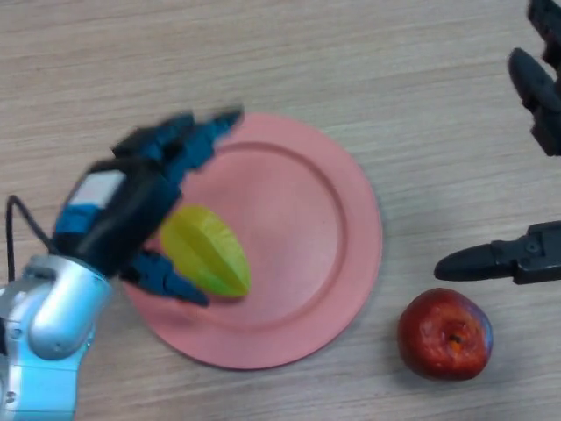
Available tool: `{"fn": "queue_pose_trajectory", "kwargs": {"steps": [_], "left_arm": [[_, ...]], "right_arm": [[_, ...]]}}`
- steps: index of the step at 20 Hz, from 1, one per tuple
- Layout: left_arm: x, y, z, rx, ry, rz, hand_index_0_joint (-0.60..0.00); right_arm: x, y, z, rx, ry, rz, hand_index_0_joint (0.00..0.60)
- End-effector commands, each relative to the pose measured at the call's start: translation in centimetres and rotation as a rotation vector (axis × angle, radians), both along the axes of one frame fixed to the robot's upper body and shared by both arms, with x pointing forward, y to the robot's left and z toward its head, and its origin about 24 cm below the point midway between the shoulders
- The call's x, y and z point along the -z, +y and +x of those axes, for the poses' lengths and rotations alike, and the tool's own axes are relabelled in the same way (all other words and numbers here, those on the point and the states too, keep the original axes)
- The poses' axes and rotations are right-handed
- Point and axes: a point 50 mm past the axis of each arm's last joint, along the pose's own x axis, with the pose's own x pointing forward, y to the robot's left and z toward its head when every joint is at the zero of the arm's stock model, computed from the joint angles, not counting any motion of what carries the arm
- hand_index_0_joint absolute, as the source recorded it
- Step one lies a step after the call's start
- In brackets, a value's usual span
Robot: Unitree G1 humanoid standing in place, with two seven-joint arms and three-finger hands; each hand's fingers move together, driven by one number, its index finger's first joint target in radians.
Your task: Pick up the yellow starfruit and place it on the plate
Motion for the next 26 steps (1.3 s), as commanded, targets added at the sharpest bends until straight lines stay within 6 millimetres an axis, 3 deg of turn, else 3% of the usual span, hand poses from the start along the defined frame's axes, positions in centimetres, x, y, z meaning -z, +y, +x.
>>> {"fn": "queue_pose_trajectory", "kwargs": {"steps": [1, 4, 8, 11, 14, 18, 26], "left_arm": [[-3.6, 1.3, -1.3, -0.022, -0.170, -0.151, 0.000], [-5.7, 2.4, -3.2, 0.130, -0.072, -0.499, 0.000], [-6.6, 4.1, -4.0, 0.168, -0.091, -0.675, 0.000], [-6.2, 4.9, -4.3, 0.109, -0.123, -0.648, 0.000], [-5.3, 4.3, -4.6, 0.035, -0.127, -0.625, 0.000], [-5.8, 4.3, -5.2, 0.031, -0.174, -0.618, 0.000], [-5.7, 3.9, -4.5, 0.007, -0.221, -0.469, 0.000]], "right_arm": [[-2.6, -0.5, -1.1, 0.040, -0.198, -0.055, 0.000], [-2.8, -0.3, -0.5, 0.043, -0.209, -0.091, 0.000], [-3.2, -0.3, -0.1, 0.043, -0.243, -0.057, 0.000], [-2.7, -0.3, -0.1, 0.041, -0.227, -0.052, 0.000], [-2.3, -0.1, -0.2, 0.018, -0.216, -0.019, 0.000], [-2.1, -0.1, -0.3, -0.002, -0.199, 0.004, 0.000], [-2.1, 0.0, 0.0, 0.014, -0.200, -0.068, 0.000]]}}
